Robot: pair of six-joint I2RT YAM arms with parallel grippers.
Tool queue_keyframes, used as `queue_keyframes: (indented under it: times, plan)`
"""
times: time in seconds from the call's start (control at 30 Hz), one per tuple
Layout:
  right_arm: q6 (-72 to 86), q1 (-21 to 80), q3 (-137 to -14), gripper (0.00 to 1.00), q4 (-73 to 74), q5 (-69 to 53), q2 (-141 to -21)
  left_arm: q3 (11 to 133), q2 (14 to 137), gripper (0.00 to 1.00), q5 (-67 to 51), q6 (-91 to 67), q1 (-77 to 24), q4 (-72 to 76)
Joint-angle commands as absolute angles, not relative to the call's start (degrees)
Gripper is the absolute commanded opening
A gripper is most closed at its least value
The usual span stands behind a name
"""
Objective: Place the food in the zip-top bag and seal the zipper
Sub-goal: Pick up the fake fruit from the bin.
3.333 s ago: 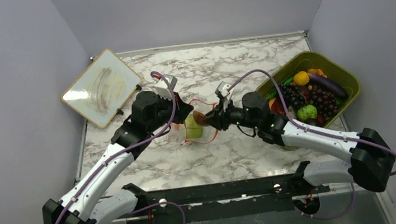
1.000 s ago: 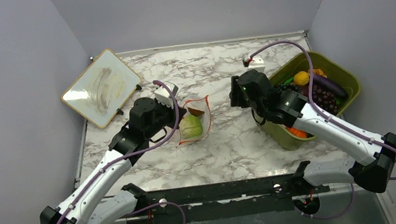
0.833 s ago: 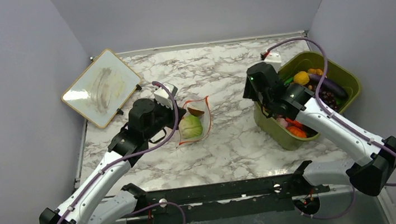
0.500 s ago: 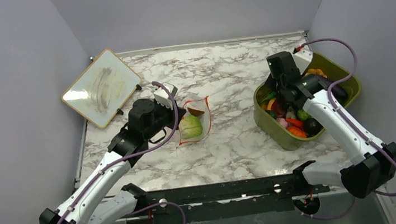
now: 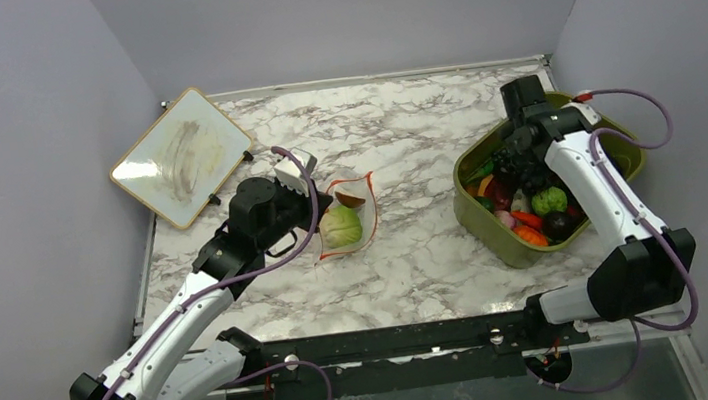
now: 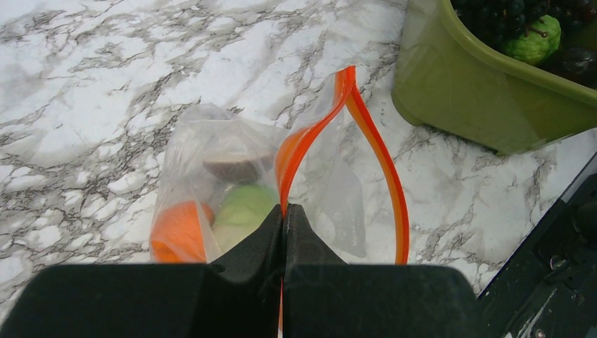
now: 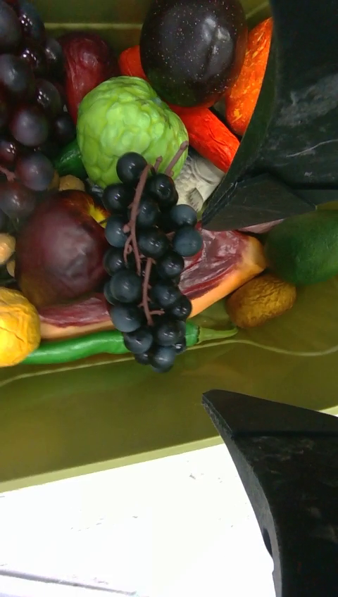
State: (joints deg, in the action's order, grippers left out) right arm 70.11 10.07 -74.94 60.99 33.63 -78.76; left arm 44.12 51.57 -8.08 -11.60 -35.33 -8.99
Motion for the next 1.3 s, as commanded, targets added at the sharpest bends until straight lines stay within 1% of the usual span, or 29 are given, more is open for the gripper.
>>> queue_keyframes:
  times: [0.0,0.1,0.17,0.3,0.6,0.87,0.93,1.03,1.27]
  plan:
    - [78.21,7.56,-74.98,0.86,61.34,31.34,-78.35,43.34,50.13,0.00,-8.73,-11.16,-35.25,-7.03]
    - [83.30,6.64,-76.39,0.93,64.21,31.24,-79.43,43.34,50.04,0.00,-8.67,-11.16,-35.27,-6.95]
    - [86.12,5.79,-77.61,0.95,66.45,29.66,-80.81,43.33,50.02,0.00,-8.77,-11.16,-35.25,-6.88]
    - [88.42,4.05,-78.92,0.95,67.65,24.77,-83.47,43.33,50.02,0.00,-8.82,-11.12,-35.25,-6.86]
    - [95.14,0.03,-78.64,0.95,67.98,18.94,-87.89,43.24,49.79,0.00,-8.94,-11.07,-35.25,-6.94]
    - [99.88,-2.08,-77.82,0.94,67.15,19.19,-91.03,43.17,49.65,0.00,-8.71,-10.85,-35.27,-6.99]
    - [100.10,-2.57,-77.50,0.92,66.86,19.25,-91.62,43.16,49.59,0.00,-8.66,-10.89,-35.25,-6.95]
    - [100.11,-3.13,-76.89,0.85,66.35,19.34,-91.80,43.15,49.64,0.00,-8.61,-10.90,-35.26,-6.87]
    - [99.76,-3.25,-76.95,0.63,66.45,20.38,-91.32,43.16,48.97,0.00,-8.57,-11.01,-35.25,-6.95]
